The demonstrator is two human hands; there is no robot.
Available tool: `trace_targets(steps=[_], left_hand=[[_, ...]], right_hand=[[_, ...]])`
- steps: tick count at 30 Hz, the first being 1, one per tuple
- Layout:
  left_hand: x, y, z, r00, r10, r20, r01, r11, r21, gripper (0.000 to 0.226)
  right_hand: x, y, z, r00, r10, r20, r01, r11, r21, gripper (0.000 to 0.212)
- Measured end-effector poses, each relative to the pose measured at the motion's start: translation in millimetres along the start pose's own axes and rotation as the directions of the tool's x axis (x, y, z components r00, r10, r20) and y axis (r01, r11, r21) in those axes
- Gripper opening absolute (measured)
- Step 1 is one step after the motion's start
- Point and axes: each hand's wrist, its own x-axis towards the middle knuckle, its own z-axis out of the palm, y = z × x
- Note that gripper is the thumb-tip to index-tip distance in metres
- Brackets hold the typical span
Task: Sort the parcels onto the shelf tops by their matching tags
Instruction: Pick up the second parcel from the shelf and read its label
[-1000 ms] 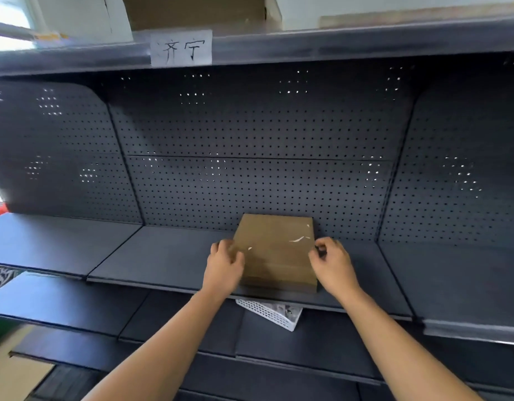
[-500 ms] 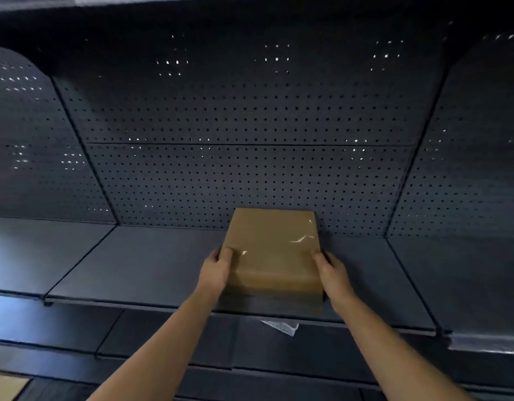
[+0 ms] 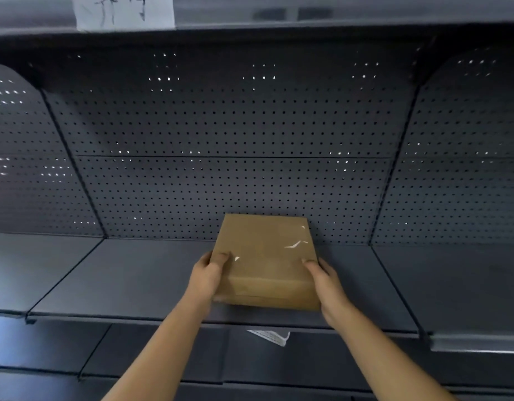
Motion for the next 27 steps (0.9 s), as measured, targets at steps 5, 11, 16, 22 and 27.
trace_targets(steps=[5, 11, 16, 22, 27], left_hand=[[-30, 25, -1, 0.995, -0.055, 0.078, 0.054, 0.998, 0.012, 0.043], [-74, 42, -12, 0.93, 0.098, 0.354, -0.088, 0.995, -0.044, 0.081], [-106, 52, -7, 0.797, 0.176, 0.578, -0.256, 0.965, 0.059, 0.105], [-145, 68, 25, 0.838, 0.43, 0.336, -0.444, 0.895, -0.036, 0.067], [-152, 79, 31, 0.921, 0.373, 0.113, -0.364, 0.927, -0.092, 0.049]], right_hand=[[-23, -26, -19, 1.0, -0.002, -0.01, 0.003, 1.0, 0.021, 0.026], [-52, -67, -66, 1.0, -0.021, -0.011, 0.023, 0.99, 0.14, 0.029], [-63, -104, -98, 0.999, -0.038, 0.019, 0.035, 0.988, 0.147, 0.047], [-83, -118, -119, 0.988, -0.091, 0.128, 0.075, 0.989, 0.125, 0.062], [-91, -110, -136, 0.898, -0.323, 0.299, 0.332, 0.943, 0.024, 0.077]])
